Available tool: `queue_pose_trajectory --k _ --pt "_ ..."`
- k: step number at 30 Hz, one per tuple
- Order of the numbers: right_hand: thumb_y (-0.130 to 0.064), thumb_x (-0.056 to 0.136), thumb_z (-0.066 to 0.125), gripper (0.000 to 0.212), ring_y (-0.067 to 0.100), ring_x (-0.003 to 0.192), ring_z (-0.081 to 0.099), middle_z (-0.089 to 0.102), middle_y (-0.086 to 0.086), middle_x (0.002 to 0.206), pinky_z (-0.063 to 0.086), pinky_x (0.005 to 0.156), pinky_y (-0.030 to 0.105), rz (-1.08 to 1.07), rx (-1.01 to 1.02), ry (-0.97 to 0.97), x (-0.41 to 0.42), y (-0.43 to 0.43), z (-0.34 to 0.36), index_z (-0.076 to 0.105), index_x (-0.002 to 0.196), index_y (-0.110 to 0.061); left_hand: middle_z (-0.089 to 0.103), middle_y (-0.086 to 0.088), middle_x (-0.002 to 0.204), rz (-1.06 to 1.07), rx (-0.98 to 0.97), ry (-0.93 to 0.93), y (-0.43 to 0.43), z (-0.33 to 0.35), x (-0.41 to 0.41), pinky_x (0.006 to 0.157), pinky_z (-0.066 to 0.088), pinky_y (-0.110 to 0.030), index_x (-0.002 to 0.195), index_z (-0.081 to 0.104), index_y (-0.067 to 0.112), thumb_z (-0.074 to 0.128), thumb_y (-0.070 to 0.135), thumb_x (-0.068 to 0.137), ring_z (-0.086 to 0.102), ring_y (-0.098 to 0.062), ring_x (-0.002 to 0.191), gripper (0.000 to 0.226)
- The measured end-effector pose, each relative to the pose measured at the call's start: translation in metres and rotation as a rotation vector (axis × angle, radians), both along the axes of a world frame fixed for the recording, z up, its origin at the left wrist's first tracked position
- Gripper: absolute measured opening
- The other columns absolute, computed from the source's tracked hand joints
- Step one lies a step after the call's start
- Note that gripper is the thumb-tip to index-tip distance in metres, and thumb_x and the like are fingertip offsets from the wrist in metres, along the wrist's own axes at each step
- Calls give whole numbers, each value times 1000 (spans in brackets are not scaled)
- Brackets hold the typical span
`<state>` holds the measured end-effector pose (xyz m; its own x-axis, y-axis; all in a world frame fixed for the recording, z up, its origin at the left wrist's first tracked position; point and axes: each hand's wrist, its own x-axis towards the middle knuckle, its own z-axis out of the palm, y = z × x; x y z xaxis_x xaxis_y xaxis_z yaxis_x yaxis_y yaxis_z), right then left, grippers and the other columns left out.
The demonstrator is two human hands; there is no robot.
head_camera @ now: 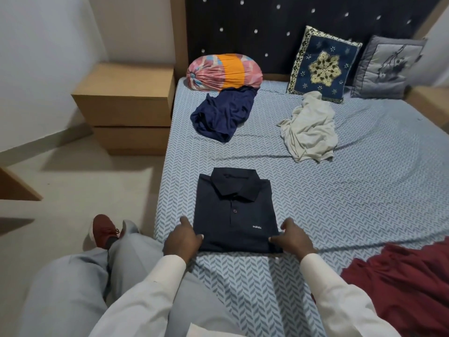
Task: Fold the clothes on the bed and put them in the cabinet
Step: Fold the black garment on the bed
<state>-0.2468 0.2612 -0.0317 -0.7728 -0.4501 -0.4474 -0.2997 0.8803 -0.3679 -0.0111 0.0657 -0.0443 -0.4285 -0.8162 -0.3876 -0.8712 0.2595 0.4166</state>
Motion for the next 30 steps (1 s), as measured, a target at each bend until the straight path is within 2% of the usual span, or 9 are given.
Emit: queue_pose_trajectory --k 3,6,9,13,16,23,26,28,30 --pt "-36 74 75 49 28 100 57 56 5 105 45 78 35 97 -220 221 9 -23 3 52 114 -19 52 -11 123 -167 -235 147 9 7 -14 86 48 -41 128 39 15 63 36 87 55 -32 109 52" --pt "-30 82 71 47 23 97 57 53 2 104 47 86 34 342 -375 138 33 -55 2 54 126 -21 42 -8 131 -388 -158 234 22 9 -38 89 45 -39 149 26 24 60 35 90 52 -31 116 69" --pt "-33 85 66 43 24 99 56 52 2 103 47 84 35 473 -271 84 47 -67 -12 53 125 -24 41 -12 139 -457 -41 57 29 -1 -47 92 45 -37 155 11 29 58 40 91 52 -33 119 81" --pt "-28 85 62 21 28 101 59 61 7 104 47 82 36 210 -207 125 21 -48 -27 56 103 -18 45 -13 138 -326 -49 -32 16 -11 -34 89 48 -39 154 14 24 53 49 92 55 -34 116 77" --pt "-22 80 64 18 27 99 62 67 5 101 47 79 33 83 -145 119 -5 -45 -24 60 97 -18 46 -14 137 -296 -109 -47 3 -12 -38 91 49 -40 153 15 18 51 51 93 54 -34 117 78" --pt "-15 77 61 20 34 97 63 66 16 102 47 74 33 117 -172 165 -55 -102 -15 64 96 -8 36 -16 144 -311 -168 -39 -40 -6 -82 90 46 -41 155 12 14 42 43 99 53 -35 116 69" --pt "-15 79 60 31 36 103 60 59 18 112 44 75 33 199 -118 124 -74 -121 -18 59 109 -7 37 -17 145 -345 -75 -67 -67 -9 -96 93 45 -42 156 4 22 40 44 100 52 -38 119 71" --pt "-18 83 59 49 37 110 56 49 15 125 46 85 36 240 -62 82 -81 -129 -18 51 131 -15 45 -18 141 -355 -28 -93 -81 -9 -104 92 46 -41 156 -2 27 42 47 98 52 -37 119 76" --pt "-20 84 59 59 38 114 54 41 14 130 47 95 40 222 -31 -8 -89 -137 -21 42 140 -25 52 -18 136 -336 -7 -128 -92 -10 -112 87 47 -38 155 -7 29 45 51 96 56 -36 116 82"
